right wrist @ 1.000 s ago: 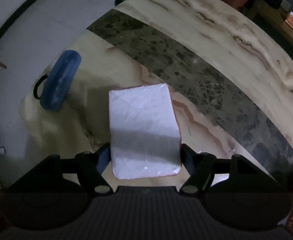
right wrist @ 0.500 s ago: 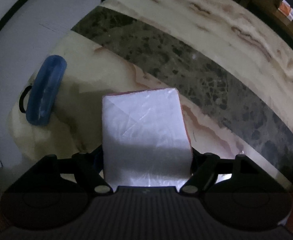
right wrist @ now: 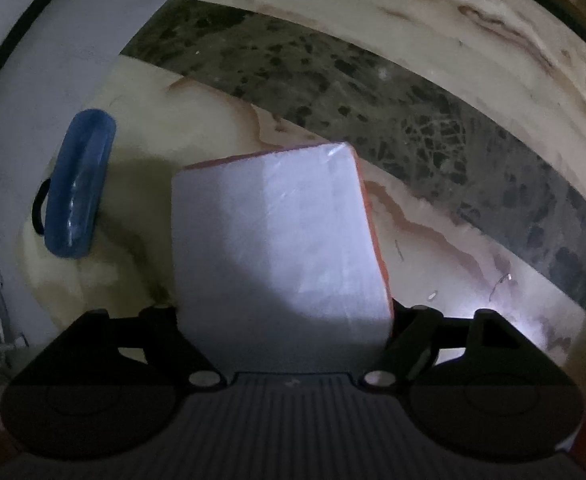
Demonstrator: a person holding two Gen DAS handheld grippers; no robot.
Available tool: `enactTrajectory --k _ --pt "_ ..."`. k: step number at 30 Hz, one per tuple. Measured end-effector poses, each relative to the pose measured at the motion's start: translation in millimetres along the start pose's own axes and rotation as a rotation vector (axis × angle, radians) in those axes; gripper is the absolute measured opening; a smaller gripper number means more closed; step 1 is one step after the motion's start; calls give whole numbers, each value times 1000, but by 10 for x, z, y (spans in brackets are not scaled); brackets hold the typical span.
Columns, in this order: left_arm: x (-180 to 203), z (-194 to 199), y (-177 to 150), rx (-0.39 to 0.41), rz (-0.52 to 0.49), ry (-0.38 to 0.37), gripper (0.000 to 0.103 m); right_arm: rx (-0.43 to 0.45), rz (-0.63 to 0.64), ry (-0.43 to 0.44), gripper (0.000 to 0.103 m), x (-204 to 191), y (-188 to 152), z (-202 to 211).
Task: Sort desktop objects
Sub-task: 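Lift the small white-and-orange box off the table with the right gripper, then carry the small box to the white box and hold it beside the rim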
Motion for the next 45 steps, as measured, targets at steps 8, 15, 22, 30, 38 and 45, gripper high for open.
enactTrajectory --k 8,15,22,30,38,45 --pt "-7 -6 0 -1 1 -4 84 54 26 -35 80 -36 12 11" --pt "-2 -5 -1 -1 0 -9 84 116 70 -54 77 0 -45 123" --pt "0 31 12 32 3 -13 84 388 12 102 76 359 -185 792" --pt "84 50 36 54 -20 -29 84 667 -115 235 76 1096 -769 1789" --pt "300 119 4 85 -122 -23 83 838 -299 250 76 1852 -1673 2410" --pt "425 284 -1 143 -170 -9 83 1011 -328 311 77 2241 -2527 2765"
Point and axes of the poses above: each gripper's, at about its wrist camera, not at the fingertips, and z roughly against the way its jaws point, x to its right, y to its top, the point moved 2 cm from there along -z, roughly the way its jaws point, and after that the axes turned 8 degrees about x, right-handed, at the moved point
